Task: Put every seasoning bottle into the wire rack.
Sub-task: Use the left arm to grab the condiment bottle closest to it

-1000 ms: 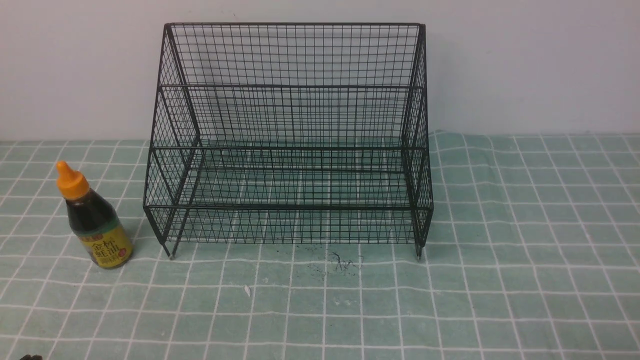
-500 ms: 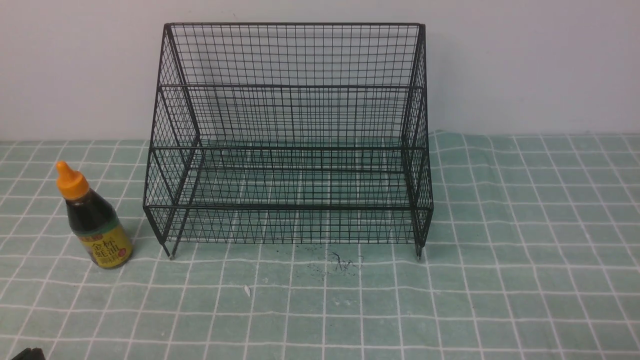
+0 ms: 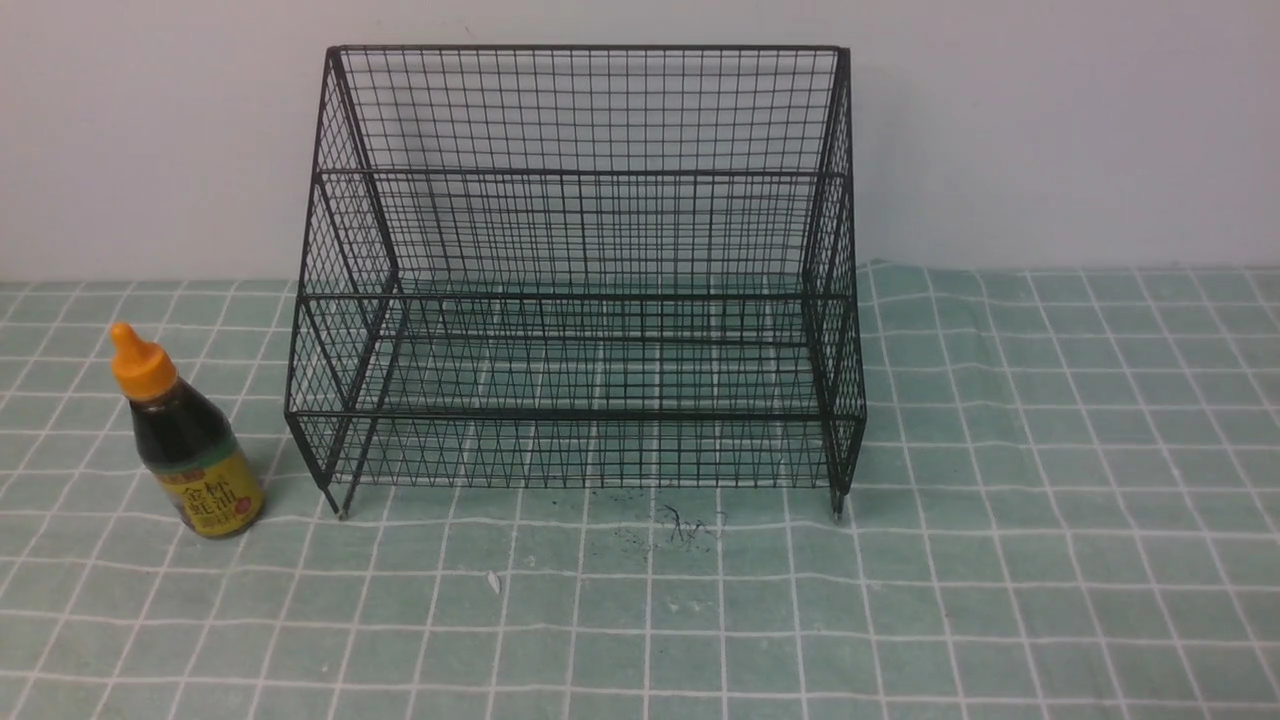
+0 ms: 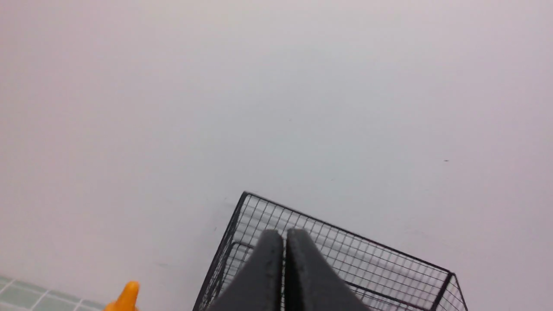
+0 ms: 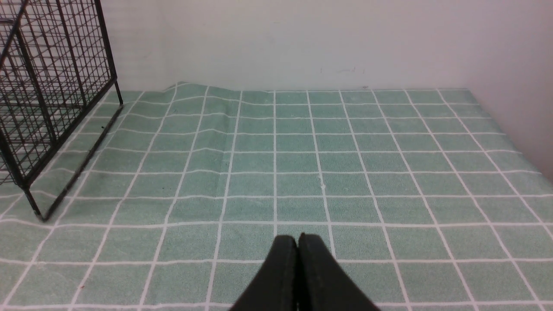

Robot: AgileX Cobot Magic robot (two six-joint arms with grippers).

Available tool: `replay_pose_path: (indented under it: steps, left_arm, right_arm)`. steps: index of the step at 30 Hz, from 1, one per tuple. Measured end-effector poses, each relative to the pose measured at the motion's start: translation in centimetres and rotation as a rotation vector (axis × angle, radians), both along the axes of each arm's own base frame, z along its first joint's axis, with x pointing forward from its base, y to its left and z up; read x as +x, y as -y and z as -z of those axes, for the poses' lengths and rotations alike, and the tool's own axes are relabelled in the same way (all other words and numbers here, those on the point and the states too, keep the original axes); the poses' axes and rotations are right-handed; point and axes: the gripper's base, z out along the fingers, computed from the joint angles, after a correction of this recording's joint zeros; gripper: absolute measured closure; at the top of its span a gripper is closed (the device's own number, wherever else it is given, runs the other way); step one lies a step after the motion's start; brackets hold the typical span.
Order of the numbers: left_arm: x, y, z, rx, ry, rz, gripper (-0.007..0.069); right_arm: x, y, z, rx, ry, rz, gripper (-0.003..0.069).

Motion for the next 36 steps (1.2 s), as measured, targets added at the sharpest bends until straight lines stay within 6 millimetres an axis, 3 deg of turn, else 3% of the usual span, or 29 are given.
replay_pose_path:
  steps: [2, 5, 9, 12, 14, 15, 17, 24, 31, 34, 36]
  left_arm:
    - [0.3, 0.3, -2.1, 0.049, -0.145, 0.028, 0.0631]
    - [2.1, 0.9, -3.9, 0.111, -0.499, 0.085, 0.0631]
    - [5.9, 1.5, -5.1, 0.222, -0.989, 0.176, 0.0631]
    - [9.5, 1.8, -6.3, 0.313, -1.162, 0.223, 0.0631]
    - [10.7, 1.8, -6.8, 0.34, -1.184, 0.226, 0.0631]
    - [12.5, 1.6, -7.6, 0.384, -1.205, 0.218, 0.0629]
    - [14.2, 1.3, -8.4, 0.411, -1.233, 0.198, 0.0626]
    - [20.8, -1.4, -10.6, 0.423, -1.261, 0.129, 0.0617]
    - [24.8, -2.5, -7.9, 0.546, -1.336, 0.219, 0.0567]
    - [25.5, -2.6, -7.1, 0.58, -1.354, 0.247, 0.0498]
    - [26.4, -2.7, -6.1, 0.597, -1.37, 0.258, 0.0377]
  right_arm:
    - [0.0, 0.0, 0.0, 0.0, 0.0, 0.0, 0.0673]
    - [0.0, 0.0, 0.0, 0.0, 0.0, 0.0, 0.0673]
    - [0.0, 0.0, 0.0, 0.0, 0.0, 0.0, 0.0673]
    - [0.0, 0.0, 0.0, 0.0, 0.0, 0.0, 0.0673]
    - [0.0, 0.0, 0.0, 0.0, 0.0, 0.0, 0.0673]
    - [0.0, 0.0, 0.0, 0.0, 0.0, 0.0, 0.0673]
    - [0.0, 0.0, 0.0, 0.0, 0.0, 0.0, 0.0673]
    - [0.0, 0.0, 0.0, 0.0, 0.0, 0.0, 0.0673]
    - [0.0, 0.0, 0.0, 0.0, 0.0, 0.0, 0.0673]
    - [0.0, 0.0, 0.0, 0.0, 0.0, 0.0, 0.0673]
    - [0.0, 0.0, 0.0, 0.0, 0.0, 0.0, 0.0673]
